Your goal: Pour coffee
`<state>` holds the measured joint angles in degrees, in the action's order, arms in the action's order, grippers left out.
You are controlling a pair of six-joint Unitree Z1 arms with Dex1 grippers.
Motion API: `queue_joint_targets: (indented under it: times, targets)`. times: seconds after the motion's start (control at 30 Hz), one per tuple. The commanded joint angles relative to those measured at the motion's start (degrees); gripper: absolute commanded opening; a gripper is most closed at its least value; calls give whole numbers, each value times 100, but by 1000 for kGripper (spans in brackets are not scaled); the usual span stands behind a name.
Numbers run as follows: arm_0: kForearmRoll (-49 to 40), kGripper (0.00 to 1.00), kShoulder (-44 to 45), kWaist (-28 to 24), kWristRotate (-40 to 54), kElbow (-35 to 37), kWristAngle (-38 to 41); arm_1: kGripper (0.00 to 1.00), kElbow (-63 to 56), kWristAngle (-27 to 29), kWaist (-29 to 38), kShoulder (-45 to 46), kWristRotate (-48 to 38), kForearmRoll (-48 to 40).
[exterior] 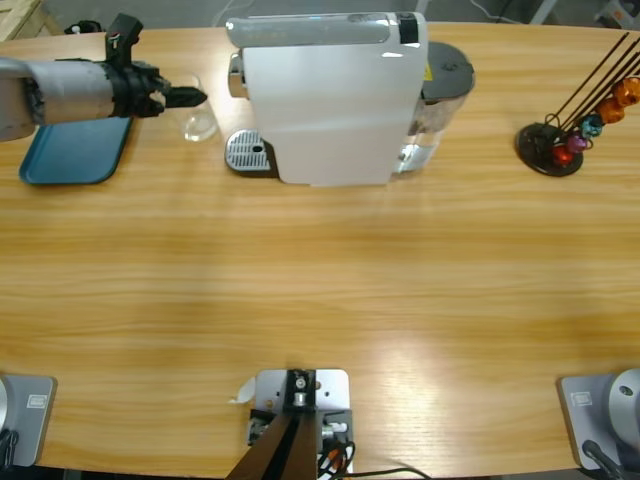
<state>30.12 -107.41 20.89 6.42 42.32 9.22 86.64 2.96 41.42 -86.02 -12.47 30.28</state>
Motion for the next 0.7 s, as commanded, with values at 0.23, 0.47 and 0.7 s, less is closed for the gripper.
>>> queue_joint_targets:
  times: [0.23,0.47,0.7]
  targets:
    - [-1869,347,1188,-340,2613,-98,1587,1000,-689,68,-69,229,-177,-242]
    - [-1861,315,685,-490,3035,385,2511,1000,-738,59,-71,199,-177,-242]
    - [-1861,262,226,-411,3534,681,2735,1000,-770,59,-72,103,-177,-284]
